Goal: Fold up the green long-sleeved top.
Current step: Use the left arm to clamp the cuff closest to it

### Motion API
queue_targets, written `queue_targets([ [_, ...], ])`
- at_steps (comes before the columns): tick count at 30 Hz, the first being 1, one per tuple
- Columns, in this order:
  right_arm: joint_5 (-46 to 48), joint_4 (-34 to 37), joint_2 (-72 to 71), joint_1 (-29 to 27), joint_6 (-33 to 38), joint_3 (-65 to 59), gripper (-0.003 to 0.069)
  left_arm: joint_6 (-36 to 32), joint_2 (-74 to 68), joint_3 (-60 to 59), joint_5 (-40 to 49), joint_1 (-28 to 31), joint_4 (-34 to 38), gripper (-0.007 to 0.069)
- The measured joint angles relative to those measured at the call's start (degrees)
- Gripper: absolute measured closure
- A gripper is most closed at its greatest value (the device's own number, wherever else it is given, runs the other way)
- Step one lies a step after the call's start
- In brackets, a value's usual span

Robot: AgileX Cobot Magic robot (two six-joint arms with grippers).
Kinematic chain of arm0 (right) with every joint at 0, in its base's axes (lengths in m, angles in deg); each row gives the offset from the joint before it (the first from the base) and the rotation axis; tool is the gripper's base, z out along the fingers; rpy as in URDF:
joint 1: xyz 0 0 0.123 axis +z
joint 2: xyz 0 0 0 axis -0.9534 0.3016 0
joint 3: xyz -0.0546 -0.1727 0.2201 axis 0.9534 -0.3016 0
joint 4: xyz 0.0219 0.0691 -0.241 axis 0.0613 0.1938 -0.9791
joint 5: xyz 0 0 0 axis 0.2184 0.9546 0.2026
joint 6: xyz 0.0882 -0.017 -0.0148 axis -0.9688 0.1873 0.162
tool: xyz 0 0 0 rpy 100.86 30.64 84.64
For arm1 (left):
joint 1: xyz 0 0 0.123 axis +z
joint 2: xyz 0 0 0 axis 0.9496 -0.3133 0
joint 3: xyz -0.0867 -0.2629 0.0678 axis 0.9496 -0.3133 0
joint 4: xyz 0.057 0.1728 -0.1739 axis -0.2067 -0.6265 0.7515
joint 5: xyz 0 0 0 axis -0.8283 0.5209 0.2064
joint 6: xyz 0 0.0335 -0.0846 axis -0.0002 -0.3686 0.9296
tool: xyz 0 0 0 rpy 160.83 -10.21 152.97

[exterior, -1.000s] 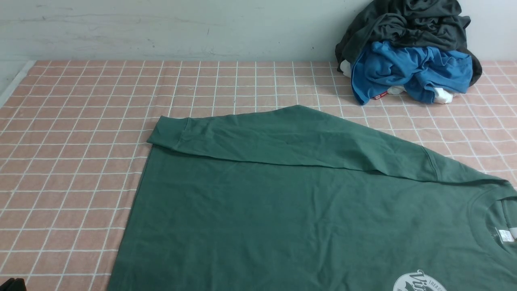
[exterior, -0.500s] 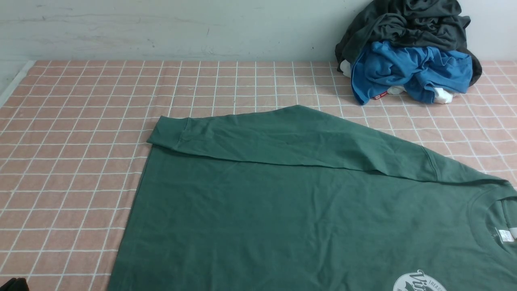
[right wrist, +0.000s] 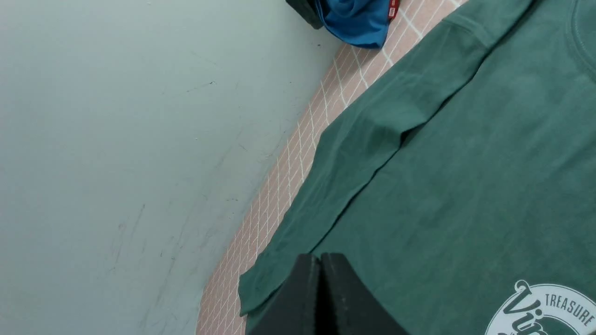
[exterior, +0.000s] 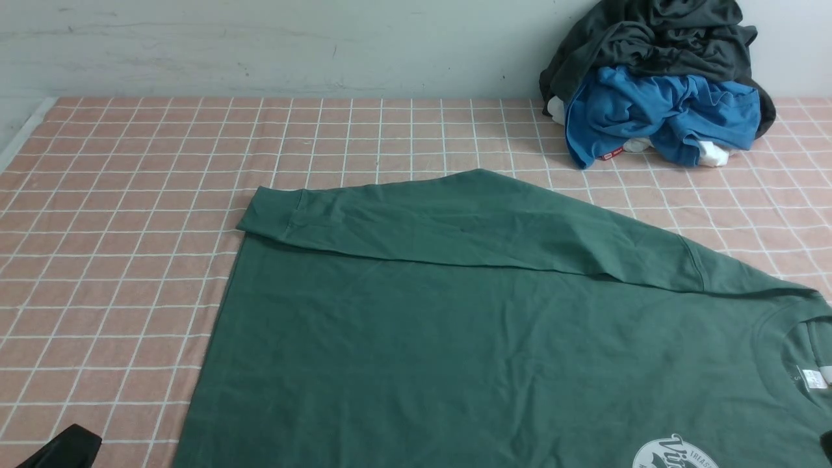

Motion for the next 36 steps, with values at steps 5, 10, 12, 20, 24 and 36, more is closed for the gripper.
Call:
queue_targets([
  [5,-0.7,-1.0,0.0,0.0,3.4,0.0,0.0673,-10.1,0.0,0.0,0.2,0.0,0.3,0.0628],
  [10,-0.8,-1.7,0.0,0.0,8.0,0.1,0.0673,-20.3,0.0,4.1,3.9,0.0,0.5,0.0628],
  [12,-0.5,-2.5,0.0,0.0,12.2,1.5,0.0673,-25.8,-0.2,9.3,5.0,0.0,-0.1,0.0628],
  [20,3.5,-14.5,15.9,0.0,27.2,23.3,0.0673,-34.3,-21.1,29.8,21.0,0.0,-18.4,0.0627],
  [24,18.0,-21.1,29.9,0.0,36.0,37.8,0.0673,-34.3,-36.6,42.8,39.0,-0.2,-32.9,0.0627],
  [36,48.6,-21.4,47.8,15.3,43.1,48.1,0.0673,-29.3,-61.3,49.3,55.5,-19.5,-45.7,0.0505],
])
